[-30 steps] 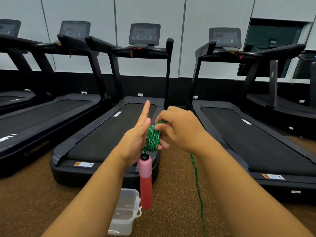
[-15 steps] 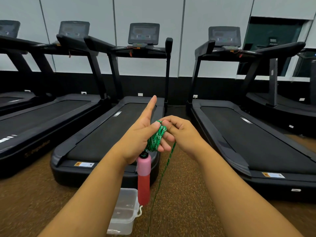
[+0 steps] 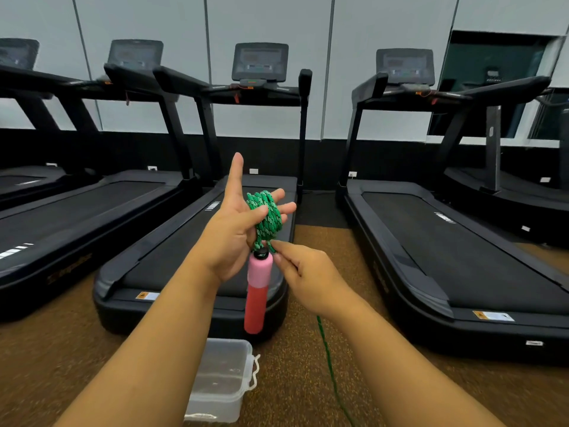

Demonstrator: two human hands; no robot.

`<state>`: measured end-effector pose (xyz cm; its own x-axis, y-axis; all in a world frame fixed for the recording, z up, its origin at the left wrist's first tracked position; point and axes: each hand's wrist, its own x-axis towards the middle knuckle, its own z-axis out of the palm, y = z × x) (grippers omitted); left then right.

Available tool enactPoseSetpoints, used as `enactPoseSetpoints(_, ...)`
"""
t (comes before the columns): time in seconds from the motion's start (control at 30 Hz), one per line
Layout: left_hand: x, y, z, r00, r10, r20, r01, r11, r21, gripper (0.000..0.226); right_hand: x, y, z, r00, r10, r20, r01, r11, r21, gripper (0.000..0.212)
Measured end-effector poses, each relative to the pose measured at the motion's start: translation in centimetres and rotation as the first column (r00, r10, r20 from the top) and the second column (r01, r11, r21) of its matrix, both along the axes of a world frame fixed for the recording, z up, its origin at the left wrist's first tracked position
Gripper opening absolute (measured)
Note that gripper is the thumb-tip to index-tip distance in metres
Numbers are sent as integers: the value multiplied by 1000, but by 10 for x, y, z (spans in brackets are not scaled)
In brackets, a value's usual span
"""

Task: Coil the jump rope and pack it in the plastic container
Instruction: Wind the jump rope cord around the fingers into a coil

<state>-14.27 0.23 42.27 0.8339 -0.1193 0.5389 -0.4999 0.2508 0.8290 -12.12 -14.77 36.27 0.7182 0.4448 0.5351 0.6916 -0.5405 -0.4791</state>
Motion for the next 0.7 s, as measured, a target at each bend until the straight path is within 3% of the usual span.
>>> enactPoseSetpoints(0.33,1,8,-8,998,59,-19,-57,995,79,89,-14,0,27,960,-3,280,71,970,-232,20)
enactPoseSetpoints(0.5,2,10,-13,999,24,-32,-19,991,136,85,-22,-4,48,953,17,304,63,965,-253,20)
enactPoseSetpoints(0.7,0,6,-21,996,93,-17,-80,926,369,68,-30,-11,79,951,38,306,58,952,-300,13)
